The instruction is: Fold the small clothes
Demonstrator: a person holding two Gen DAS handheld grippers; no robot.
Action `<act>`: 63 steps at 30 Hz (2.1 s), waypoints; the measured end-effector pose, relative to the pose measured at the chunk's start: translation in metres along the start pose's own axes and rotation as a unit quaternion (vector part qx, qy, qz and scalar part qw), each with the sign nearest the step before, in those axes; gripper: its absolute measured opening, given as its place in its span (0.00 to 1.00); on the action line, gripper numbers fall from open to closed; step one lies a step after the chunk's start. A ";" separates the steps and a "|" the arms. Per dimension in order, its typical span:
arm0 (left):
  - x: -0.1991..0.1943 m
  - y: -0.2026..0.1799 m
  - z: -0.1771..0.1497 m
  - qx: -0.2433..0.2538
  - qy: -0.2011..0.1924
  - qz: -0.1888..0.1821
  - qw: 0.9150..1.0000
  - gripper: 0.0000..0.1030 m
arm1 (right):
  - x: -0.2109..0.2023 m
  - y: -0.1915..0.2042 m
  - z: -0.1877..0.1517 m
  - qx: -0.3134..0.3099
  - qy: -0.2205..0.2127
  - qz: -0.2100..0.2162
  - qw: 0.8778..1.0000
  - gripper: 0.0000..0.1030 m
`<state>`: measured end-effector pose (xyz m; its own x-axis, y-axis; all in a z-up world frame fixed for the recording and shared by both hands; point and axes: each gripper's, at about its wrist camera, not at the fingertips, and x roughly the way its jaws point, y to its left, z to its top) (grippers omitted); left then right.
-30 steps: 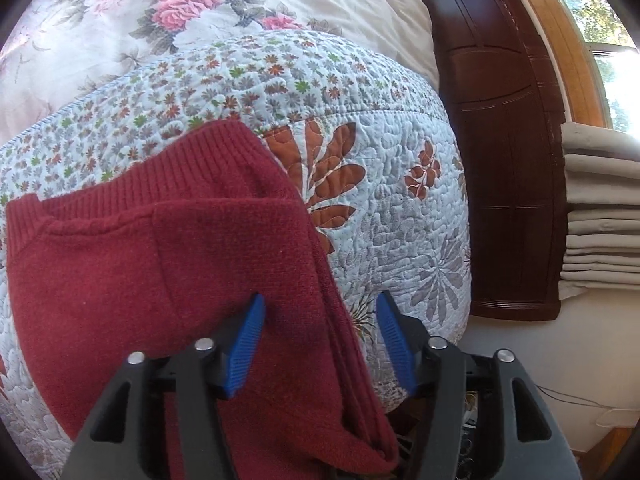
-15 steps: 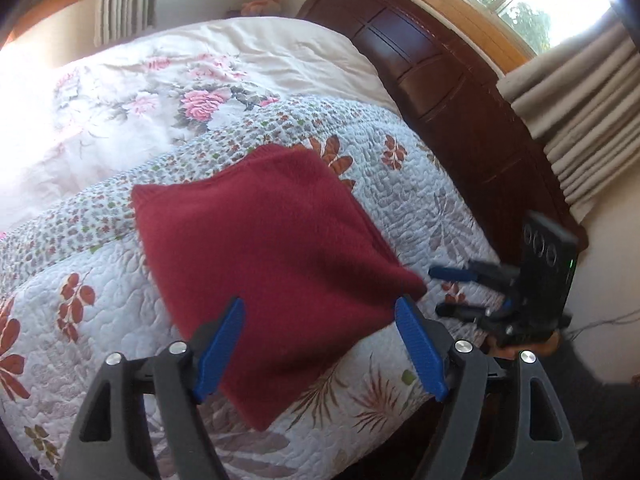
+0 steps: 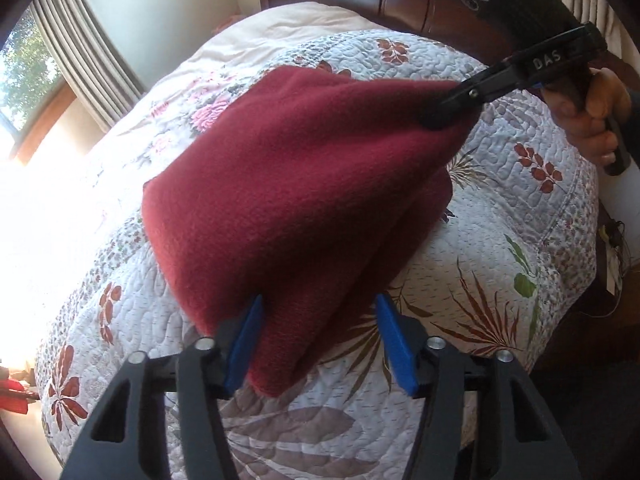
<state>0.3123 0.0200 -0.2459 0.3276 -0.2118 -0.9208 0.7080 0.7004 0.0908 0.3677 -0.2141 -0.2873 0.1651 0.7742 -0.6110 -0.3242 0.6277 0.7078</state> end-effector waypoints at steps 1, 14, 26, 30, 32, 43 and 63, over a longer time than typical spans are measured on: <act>0.000 -0.002 0.001 0.003 0.000 0.008 1.000 0.32 | -0.005 -0.004 -0.002 0.013 -0.007 0.012 1.000 0.08; -0.004 -0.039 -0.012 0.116 0.009 0.014 0.993 0.16 | -0.016 -0.014 -0.056 0.148 -0.099 -0.035 0.983 0.35; -0.052 0.018 -0.017 -0.044 -0.029 -0.091 0.994 0.37 | 0.074 0.014 -0.049 0.224 -0.169 0.043 0.959 0.54; -0.059 0.034 -0.022 -0.062 -0.038 -0.102 0.992 0.38 | 0.078 0.010 -0.052 0.249 -0.184 0.060 0.949 0.60; -0.062 0.041 -0.025 -0.069 -0.041 -0.105 0.991 0.39 | 0.079 0.015 -0.057 0.252 -0.178 0.064 0.949 0.63; -0.065 0.052 -0.043 -0.088 -0.050 -0.126 0.987 0.42 | 0.117 0.035 -0.041 0.234 -0.156 0.036 0.959 0.06; -0.033 0.038 -0.001 -0.087 -0.060 -0.175 0.979 0.50 | 0.017 -0.014 0.080 0.120 -0.109 -0.088 0.983 0.54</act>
<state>0.3278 0.0547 -0.2129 0.1625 -0.5303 -0.8321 0.6764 0.6739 -0.2973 0.4496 -0.2039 -0.2793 0.4023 0.6348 -0.6596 -0.0488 0.7344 0.6770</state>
